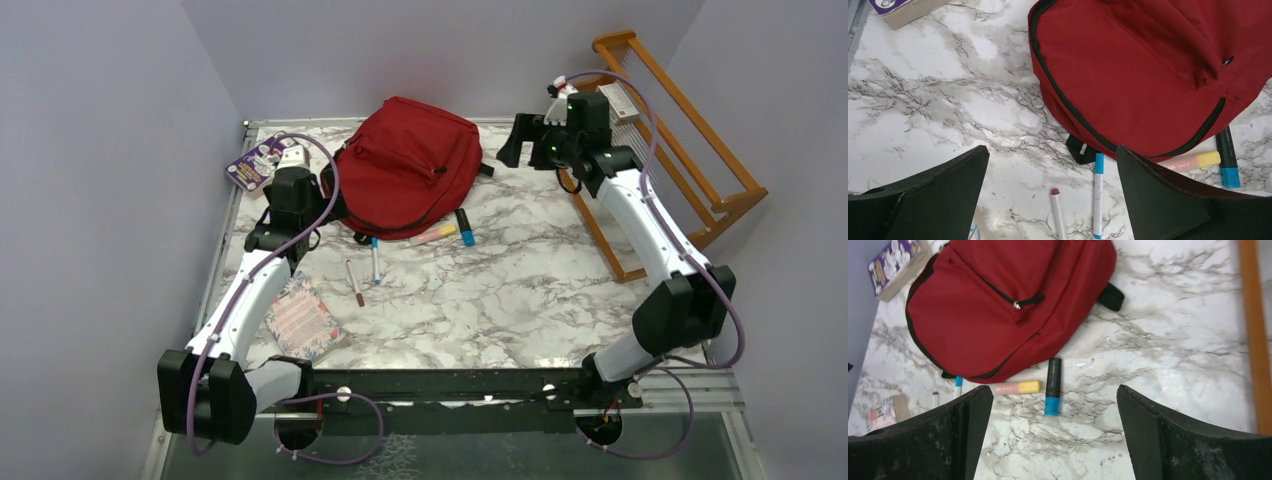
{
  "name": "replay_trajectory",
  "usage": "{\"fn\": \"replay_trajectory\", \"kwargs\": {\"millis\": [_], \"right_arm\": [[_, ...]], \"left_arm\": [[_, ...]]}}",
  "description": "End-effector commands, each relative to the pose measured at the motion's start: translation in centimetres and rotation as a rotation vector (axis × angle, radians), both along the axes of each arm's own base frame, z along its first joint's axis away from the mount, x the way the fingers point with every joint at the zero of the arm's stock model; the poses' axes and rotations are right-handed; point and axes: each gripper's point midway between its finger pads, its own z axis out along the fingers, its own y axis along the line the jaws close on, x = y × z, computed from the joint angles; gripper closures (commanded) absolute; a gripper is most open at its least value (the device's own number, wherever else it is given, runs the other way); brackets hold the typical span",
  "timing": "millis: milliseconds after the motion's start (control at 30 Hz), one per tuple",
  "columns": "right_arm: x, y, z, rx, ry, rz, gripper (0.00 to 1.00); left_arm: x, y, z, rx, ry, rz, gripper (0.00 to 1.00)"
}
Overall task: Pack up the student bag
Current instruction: Adjust the student bag at the center of the board.
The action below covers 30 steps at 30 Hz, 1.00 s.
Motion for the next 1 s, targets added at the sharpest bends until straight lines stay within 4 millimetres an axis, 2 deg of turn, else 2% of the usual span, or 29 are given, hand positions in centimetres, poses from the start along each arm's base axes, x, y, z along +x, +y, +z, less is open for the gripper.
{"fn": "replay_trajectory", "kwargs": {"millis": [0,167,367,433,600,733,967], "right_arm": [[-1.1,4.8,-3.4,-0.004,0.142,0.210,0.00],[-0.4,10.4,-7.2,-0.076,0.192,0.311,0.00],[0.0,13.8,-11.5,-0.124,0.198,0.272,0.00],[-0.2,15.0,-12.3,-0.114,0.187,0.275,0.01],[-0.5,17.9,-12.7,-0.095,0.143,0.316,0.02],[-1.6,18.3,-12.4,-0.071,0.119,0.351,0.03],[-3.2,15.3,-12.4,-0.137,0.098,0.296,0.03]], "left_arm": [[0.2,0.4,1.9,0.010,-0.050,0.036,0.01],[-0.1,-0.2,2.2,0.015,-0.059,0.019,0.01],[-0.1,-0.1,1.9,0.011,-0.050,0.035,0.01],[0.0,0.2,1.5,0.008,-0.036,0.058,0.01],[0.3,0.9,0.2,-0.019,0.013,0.106,0.01],[0.8,1.1,-1.4,-0.091,0.064,0.124,0.01],[2.5,0.8,-4.5,-0.261,0.121,0.183,0.02]]}}
